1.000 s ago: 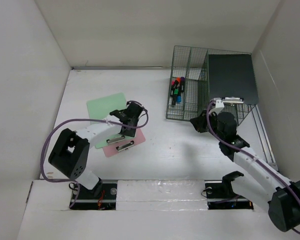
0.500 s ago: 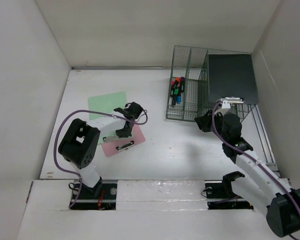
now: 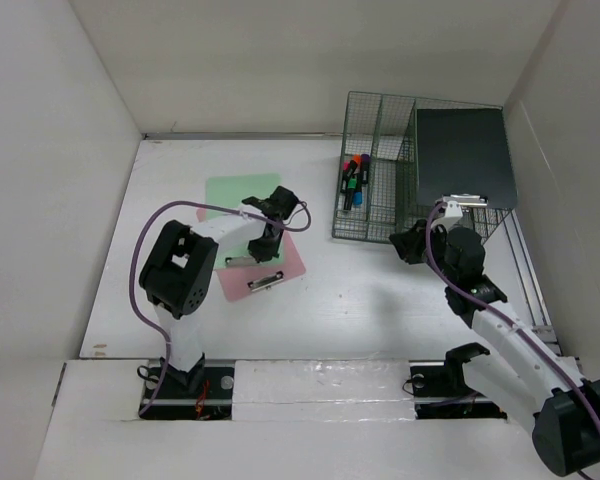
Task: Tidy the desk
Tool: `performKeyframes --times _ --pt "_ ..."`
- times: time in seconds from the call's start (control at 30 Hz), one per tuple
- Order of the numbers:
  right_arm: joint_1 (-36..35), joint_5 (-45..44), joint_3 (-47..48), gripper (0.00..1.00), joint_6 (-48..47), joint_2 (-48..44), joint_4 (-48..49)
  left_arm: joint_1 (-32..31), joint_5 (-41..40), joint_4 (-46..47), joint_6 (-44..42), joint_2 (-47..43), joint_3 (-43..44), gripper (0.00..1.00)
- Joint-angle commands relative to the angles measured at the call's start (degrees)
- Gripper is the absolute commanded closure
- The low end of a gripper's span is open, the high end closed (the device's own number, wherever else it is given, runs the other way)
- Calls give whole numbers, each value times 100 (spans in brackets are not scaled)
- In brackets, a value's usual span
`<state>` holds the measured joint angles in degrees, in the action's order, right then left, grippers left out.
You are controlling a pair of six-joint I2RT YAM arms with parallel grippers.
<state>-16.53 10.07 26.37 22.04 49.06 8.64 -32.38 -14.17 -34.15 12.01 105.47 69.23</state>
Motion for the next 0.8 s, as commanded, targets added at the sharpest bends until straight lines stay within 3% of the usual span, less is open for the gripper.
performKeyframes --times 0.0,0.2,0.33,0.4,0.57,0.63,0.77 --pt "45 31 35 78 -7 -142 296 -190 1153 462 20 421 406 100" --pt "45 109 35 77 -24 -28 349 -190 1848 778 423 282 715 100" --pt "45 127 61 77 -33 78 375 -190 1944 1086 767 -376 486 71" --pt "45 136 70 77 -33 113 366 -128 1919 1191 812 -614 372 66" --pt "45 215 79 77 -33 78 366 -75 1480 1262 689 -1274 240 58" --pt "45 102 35 77 -16 -18 383 -75 841 983 601 -1222 344 56" --pt "45 223 35 77 2 33 428 90 522 902 399 -1117 328 53"
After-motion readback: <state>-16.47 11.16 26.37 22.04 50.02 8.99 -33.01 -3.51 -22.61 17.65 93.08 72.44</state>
